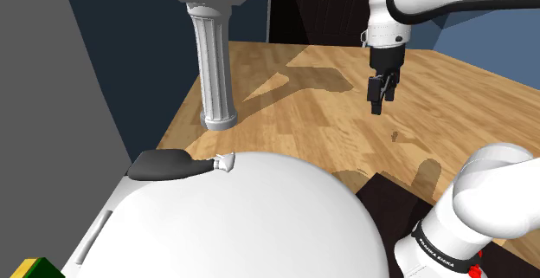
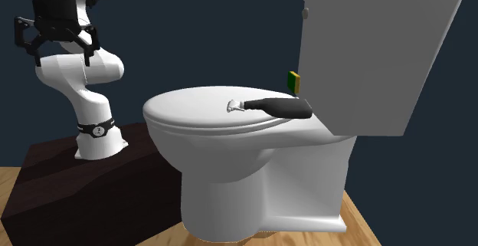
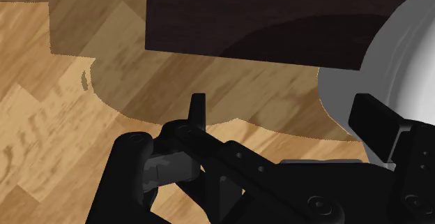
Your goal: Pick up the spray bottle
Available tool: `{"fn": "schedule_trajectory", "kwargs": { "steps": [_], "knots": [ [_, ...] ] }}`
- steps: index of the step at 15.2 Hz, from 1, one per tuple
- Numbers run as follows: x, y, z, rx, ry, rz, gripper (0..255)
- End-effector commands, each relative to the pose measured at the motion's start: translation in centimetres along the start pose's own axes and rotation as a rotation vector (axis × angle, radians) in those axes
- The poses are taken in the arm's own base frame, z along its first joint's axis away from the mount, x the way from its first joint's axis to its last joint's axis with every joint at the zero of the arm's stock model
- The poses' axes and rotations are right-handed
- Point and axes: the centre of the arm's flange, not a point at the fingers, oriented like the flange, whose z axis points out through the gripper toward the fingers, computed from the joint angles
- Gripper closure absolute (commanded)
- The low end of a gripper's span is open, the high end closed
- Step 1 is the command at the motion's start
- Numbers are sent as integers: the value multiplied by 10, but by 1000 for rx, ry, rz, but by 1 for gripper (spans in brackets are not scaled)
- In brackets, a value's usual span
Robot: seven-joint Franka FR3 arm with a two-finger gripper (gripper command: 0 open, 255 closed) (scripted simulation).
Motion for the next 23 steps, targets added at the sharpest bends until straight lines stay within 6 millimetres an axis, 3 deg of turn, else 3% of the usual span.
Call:
{"fn": "schedule_trajectory", "kwargs": {
  "steps": [1, 12, 23],
  "knots": [
    [0, 0, 0, 0, 0, 0, 0],
    [93, -98, 8, 34, 53, -160, 0],
    [169, -211, 9, 67, 106, -320, 0]
  ]
}}
